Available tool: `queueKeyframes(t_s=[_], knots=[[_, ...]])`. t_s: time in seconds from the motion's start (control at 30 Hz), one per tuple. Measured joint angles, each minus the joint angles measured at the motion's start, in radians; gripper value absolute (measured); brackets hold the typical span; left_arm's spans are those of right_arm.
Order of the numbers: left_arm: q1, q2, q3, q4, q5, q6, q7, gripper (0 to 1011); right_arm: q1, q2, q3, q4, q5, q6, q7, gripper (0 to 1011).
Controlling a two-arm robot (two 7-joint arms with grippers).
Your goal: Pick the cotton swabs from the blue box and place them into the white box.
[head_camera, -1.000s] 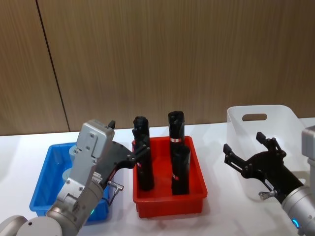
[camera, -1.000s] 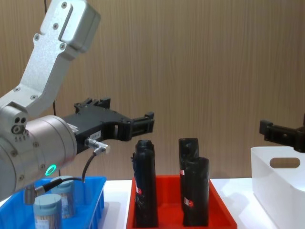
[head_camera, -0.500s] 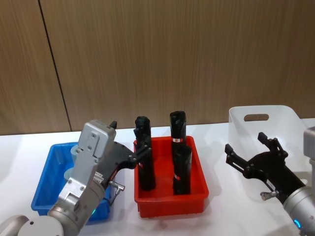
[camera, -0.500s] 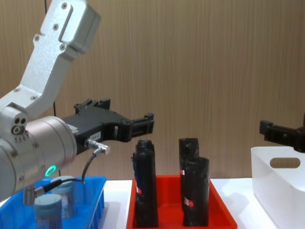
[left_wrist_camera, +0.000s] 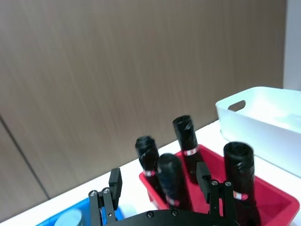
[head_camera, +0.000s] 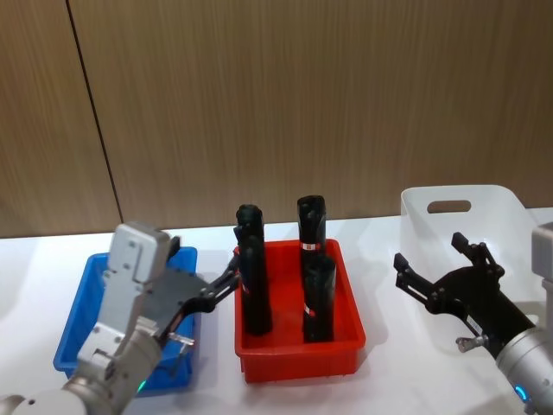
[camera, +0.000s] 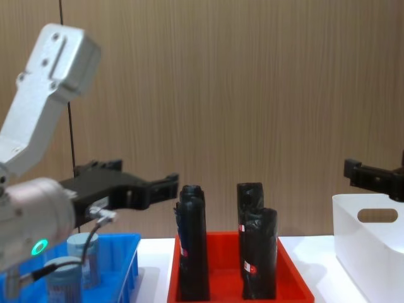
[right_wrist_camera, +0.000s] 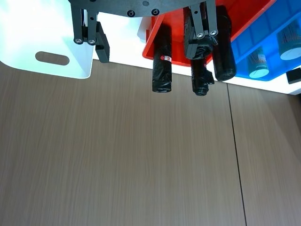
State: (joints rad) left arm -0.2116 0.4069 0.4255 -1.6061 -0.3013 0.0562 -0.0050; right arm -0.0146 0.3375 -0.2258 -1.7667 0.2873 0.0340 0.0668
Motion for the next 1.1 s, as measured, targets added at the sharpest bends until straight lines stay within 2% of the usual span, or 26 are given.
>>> queueKeyframes(t_s=[0.23, 0.57, 0.87, 1.1], knots=[[0.027, 0.025, -0.021, -0.008, -0.059, 0.023, 0.044, 1004, 0.0, 0.0, 0.0, 0.0, 0.0, 0.0, 0.0, 1002], [0.05, 0.058, -0.055, -0.018, -0.137, 0.096, 0.089, 1004, 0.0, 0.0, 0.0, 0.0, 0.0, 0.0, 0.0, 1002], [0.034, 0.066, -0.082, 0.03, -0.187, 0.166, 0.091, 1004, 0.0, 0.0, 0.0, 0.0, 0.0, 0.0, 0.0, 1002], [0.006, 0.055, -0.094, 0.09, -0.214, 0.204, 0.076, 1004, 0.0, 0.0, 0.0, 0.0, 0.0, 0.0, 0.0, 1002]])
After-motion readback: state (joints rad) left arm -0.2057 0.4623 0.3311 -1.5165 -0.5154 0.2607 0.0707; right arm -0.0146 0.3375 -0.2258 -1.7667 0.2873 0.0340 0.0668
